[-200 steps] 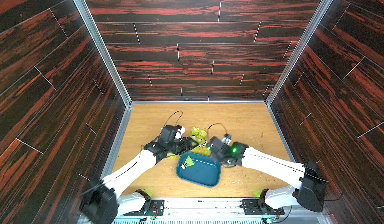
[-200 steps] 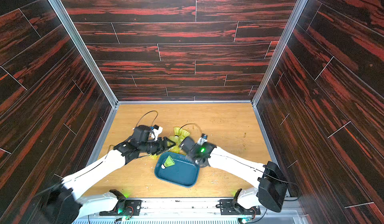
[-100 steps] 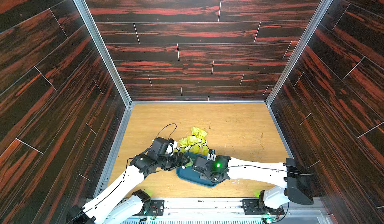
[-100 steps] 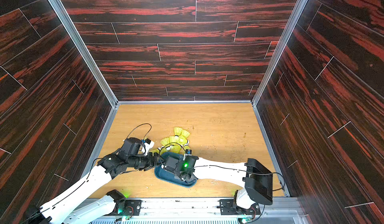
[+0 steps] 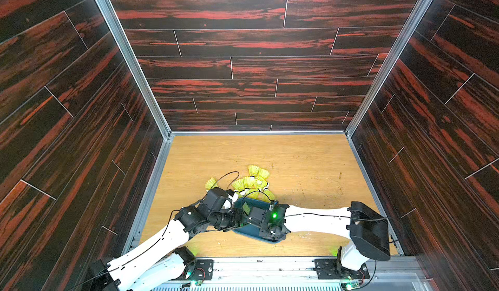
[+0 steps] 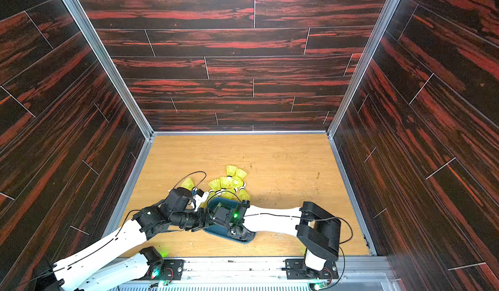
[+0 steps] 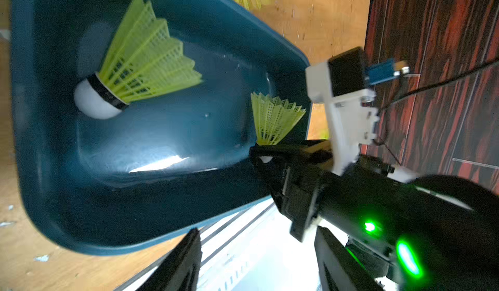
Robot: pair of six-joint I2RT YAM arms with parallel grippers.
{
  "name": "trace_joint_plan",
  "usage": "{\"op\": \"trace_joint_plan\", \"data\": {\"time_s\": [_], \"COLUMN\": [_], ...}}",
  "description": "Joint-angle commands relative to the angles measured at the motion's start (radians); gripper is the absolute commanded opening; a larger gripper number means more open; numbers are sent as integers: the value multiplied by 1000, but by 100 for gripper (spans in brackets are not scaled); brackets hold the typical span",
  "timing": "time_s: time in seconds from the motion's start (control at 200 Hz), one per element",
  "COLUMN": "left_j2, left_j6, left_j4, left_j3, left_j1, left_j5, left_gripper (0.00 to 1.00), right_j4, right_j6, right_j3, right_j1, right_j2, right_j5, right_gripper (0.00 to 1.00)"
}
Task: Put the shuttlecocks into the storage box
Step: Place the shuttlecock in the storage box.
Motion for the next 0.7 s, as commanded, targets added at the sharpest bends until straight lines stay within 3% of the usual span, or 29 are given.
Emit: {"op": "trace_joint_plan", "data": {"time_s": [0.0, 0.486, 0.691], "left_j2": [-3, 3, -5], "left_j6": [-3, 8, 2], "left_j4": [4, -9, -12], "left_j3": [3, 7, 7], "left_j1": [-4, -3, -4], "left_j5": [-30, -58, -71], "left_gripper": [70, 70, 70], "right_j4": [-19, -68, -93], "right_j6": [12, 3, -1], "right_j3": [-7, 17, 44], "right_j1": [-16, -63, -65], "right_j2": [20, 105, 121], "right_j5": [-5, -12, -3], "right_gripper": [28, 32, 46]}}
